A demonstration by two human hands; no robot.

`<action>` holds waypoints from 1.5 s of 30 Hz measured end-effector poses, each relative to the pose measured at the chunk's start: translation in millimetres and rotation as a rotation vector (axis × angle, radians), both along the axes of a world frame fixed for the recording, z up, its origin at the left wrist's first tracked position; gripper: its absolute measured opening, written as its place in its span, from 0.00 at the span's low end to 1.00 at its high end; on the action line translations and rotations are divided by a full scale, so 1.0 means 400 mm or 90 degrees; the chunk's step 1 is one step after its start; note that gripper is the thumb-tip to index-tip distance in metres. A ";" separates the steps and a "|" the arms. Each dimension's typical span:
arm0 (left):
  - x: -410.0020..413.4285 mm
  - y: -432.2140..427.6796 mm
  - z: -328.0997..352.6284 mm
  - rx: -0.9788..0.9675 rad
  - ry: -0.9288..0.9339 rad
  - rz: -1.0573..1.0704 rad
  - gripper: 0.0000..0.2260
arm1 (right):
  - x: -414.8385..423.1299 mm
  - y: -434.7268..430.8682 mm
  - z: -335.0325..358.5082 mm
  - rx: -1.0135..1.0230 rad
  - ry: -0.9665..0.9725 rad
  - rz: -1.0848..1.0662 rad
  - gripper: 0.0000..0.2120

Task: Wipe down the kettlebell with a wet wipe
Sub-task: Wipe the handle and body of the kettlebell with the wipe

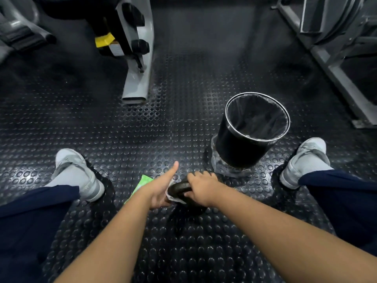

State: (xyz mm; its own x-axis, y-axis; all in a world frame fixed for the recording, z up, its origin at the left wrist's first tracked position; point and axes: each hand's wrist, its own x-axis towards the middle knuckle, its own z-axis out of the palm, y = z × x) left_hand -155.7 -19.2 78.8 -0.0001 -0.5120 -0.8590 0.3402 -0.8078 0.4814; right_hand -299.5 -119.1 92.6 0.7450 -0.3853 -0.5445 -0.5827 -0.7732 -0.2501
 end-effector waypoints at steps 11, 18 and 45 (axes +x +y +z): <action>0.025 -0.093 0.063 0.087 -0.115 -0.294 0.61 | 0.014 0.002 0.000 -0.013 0.048 0.012 0.27; 0.037 0.010 0.019 0.029 0.032 -0.073 0.55 | 0.005 0.002 -0.007 -0.009 0.010 0.011 0.22; 0.029 -0.025 0.114 0.033 -0.068 -0.228 0.54 | 0.004 0.001 -0.007 -0.005 0.015 0.000 0.22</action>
State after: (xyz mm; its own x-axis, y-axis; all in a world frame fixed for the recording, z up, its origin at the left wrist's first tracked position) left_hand -144.1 -29.2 124.3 -0.0797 -0.4512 -0.8889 -0.0178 -0.8909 0.4538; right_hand -298.0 -118.7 89.9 0.7321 -0.3897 -0.5587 -0.5881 -0.7755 -0.2298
